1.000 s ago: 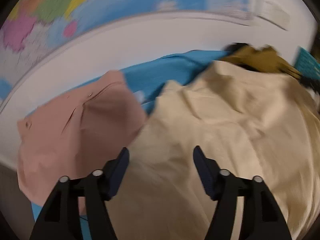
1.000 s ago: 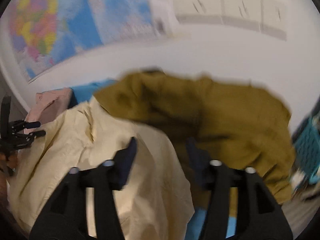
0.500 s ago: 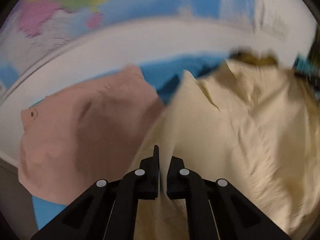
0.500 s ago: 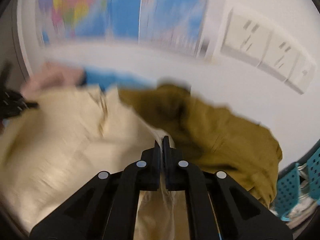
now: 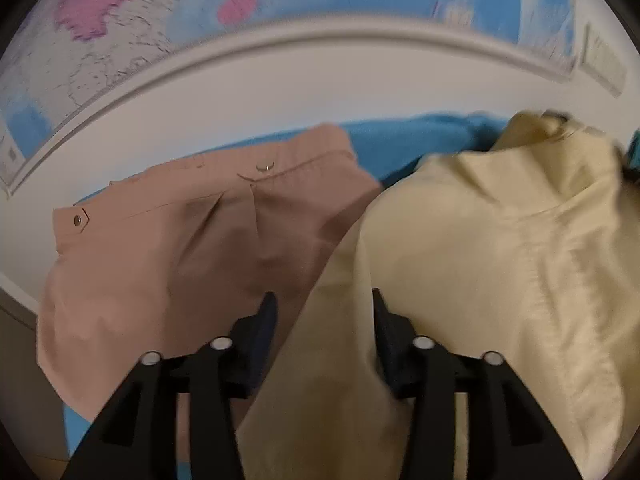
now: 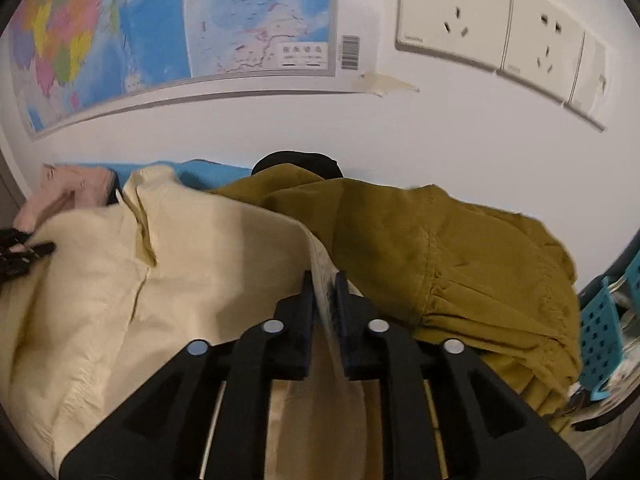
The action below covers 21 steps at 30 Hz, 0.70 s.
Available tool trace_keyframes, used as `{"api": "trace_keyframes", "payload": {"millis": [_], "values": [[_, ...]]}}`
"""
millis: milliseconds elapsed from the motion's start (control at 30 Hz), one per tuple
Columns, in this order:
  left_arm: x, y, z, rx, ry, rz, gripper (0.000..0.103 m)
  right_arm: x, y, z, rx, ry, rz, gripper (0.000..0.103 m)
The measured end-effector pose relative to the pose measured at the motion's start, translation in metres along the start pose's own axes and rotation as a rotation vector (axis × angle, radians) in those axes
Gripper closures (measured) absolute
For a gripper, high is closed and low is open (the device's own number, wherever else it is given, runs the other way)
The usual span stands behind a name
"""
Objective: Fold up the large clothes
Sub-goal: 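Lay the held cream jacket flat over the bed with both tools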
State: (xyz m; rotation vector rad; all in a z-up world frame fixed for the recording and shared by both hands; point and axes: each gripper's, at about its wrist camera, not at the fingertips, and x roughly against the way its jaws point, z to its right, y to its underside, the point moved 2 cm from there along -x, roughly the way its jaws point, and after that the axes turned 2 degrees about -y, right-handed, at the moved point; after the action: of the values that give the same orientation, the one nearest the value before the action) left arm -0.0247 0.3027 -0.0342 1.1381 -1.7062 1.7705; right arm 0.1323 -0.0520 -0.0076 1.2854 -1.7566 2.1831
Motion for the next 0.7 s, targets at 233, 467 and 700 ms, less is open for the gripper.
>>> {"api": "trace_keyframes", "payload": {"millis": [233, 467, 700], "values": [[0.078, 0.02, -0.011, -0.033, 0.035, 0.146, 0.044, 0.065, -0.005, -0.014, 0.002, -0.068, 0.159, 0.062], [0.093, 0.058, -0.08, 0.133, -0.032, 0.165, 0.03, 0.042, -0.016, -0.118, 0.101, -0.447, 0.051, 0.054], [0.083, 0.108, -0.191, 0.445, -0.141, 0.082, 0.03, -0.064, -0.065, -0.224, 0.068, -0.627, -0.124, 0.047]]}}
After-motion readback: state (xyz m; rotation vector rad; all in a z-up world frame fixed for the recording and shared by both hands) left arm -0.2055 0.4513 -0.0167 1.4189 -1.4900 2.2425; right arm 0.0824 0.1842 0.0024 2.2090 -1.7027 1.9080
